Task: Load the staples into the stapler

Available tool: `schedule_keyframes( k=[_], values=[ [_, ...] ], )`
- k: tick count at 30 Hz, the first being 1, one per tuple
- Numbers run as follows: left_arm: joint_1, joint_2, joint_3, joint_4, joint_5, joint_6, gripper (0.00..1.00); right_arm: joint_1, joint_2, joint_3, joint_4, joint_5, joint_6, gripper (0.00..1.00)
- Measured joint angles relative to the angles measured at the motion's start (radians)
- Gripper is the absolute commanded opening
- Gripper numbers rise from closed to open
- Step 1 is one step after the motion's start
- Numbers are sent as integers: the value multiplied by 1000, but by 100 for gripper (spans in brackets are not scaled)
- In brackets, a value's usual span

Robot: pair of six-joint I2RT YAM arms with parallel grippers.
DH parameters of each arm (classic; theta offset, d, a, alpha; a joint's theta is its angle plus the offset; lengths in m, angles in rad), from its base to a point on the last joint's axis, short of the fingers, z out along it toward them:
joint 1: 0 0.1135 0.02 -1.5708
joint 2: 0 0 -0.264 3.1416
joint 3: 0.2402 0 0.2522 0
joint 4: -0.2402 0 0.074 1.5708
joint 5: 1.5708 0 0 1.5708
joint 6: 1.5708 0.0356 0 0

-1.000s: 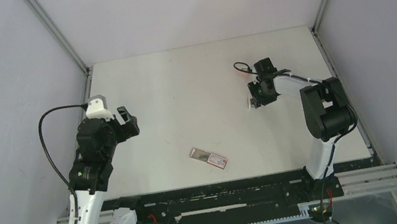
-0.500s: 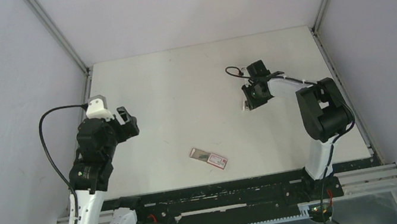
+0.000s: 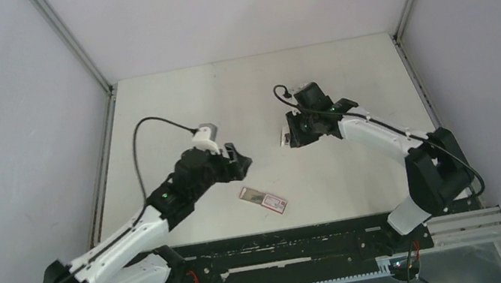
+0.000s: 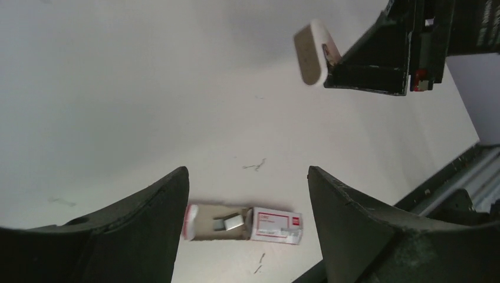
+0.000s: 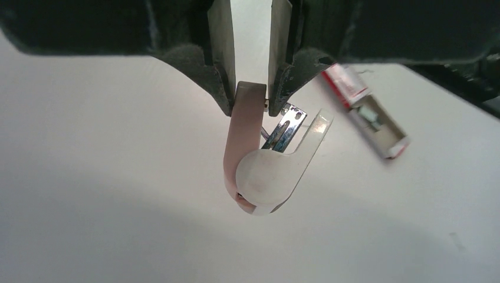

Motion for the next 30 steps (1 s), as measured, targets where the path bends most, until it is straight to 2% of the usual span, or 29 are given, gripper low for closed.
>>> schedule_keyframes(
  k=[6,15,17,20,25,30],
  values=[
    [-124,235,7,225,60,-9,79,85,-115,-23,-19,-28,101,5],
    [-143,390,93,304,130,3,77,147,-137,-33,-71,-11,167,6],
    [-143,417,118,306,136,6,72,153,-141,-34,-80,-2,172,6],
    [-143,456,153,303,142,18,57,163,-142,-34,-89,7,175,6],
    [-146,502,187,279,145,37,43,173,-142,-34,-101,21,176,6],
    [-154,519,191,261,145,47,40,173,-142,-35,-113,32,176,6]
  ],
)
